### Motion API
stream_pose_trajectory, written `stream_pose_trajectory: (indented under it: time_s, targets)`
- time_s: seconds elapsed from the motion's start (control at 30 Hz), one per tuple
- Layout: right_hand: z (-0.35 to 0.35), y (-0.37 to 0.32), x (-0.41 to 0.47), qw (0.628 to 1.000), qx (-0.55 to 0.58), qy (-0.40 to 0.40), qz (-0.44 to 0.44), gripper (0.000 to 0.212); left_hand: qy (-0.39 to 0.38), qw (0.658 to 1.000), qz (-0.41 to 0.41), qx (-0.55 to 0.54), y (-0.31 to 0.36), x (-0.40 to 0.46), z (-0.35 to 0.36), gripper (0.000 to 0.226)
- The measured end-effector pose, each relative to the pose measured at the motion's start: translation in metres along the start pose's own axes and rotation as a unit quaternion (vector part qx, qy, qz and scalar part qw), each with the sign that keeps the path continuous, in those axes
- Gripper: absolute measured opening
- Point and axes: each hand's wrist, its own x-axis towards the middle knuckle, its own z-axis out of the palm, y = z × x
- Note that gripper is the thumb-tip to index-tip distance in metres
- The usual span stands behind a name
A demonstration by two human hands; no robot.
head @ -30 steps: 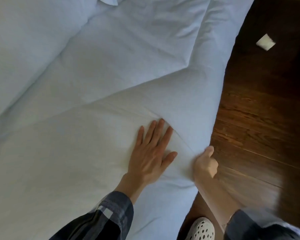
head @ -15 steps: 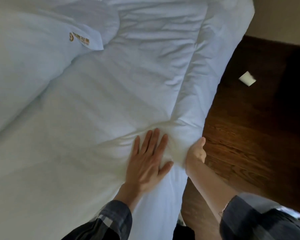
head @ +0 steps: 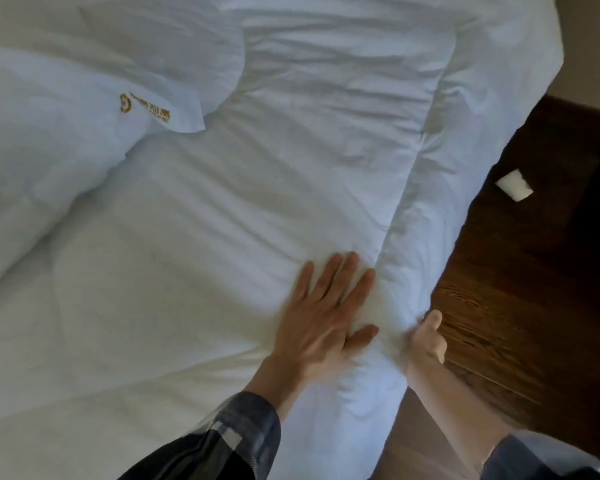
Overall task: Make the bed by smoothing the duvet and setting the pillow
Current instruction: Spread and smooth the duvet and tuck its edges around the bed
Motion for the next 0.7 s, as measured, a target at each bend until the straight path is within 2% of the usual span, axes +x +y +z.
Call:
stream_pose_trajectory:
  time_s: [0.1,0.2,0.3,0.4,0.53,0.63,0.7]
  targets:
    - [0.014,-0.046,0.005,0.997,0.069,-0.036,-0.001,0.091,-0.007,1.0,-0.019,-0.004,0.004,0.022,-0.003,0.078]
    - [0.024,-0.102,0.0,0.99,0.125,-0.047,-0.034,0.082,-0.014,1.0,-0.026,0.0,0.008,0.053,-0.011,0.076]
    - [0.02,-0.122,0.011,0.994,0.087,-0.004,-0.072,0.074,-0.016,1.0,-0.024,0.01,0.01,0.078,-0.014,0.077]
    - [0.0,-0.109,0.035,0.996,0.025,0.054,-0.069,0.077,-0.016,0.999,-0.008,0.026,0.009,0.098,-0.015,0.075]
    - [0.005,-0.122,0.044,0.998,-0.046,0.01,-0.043,0.078,-0.032,0.999,-0.027,0.03,0.005,0.131,-0.019,0.075]
    - [0.006,-0.159,0.046,0.999,-0.029,-0.023,-0.014,0.079,-0.038,0.998,-0.051,0.022,0.005,0.159,-0.022,0.076]
    - [0.008,-0.203,0.056,0.998,-0.009,-0.043,-0.034,0.076,-0.028,0.998,-0.059,0.016,0.007,0.184,-0.023,0.075]
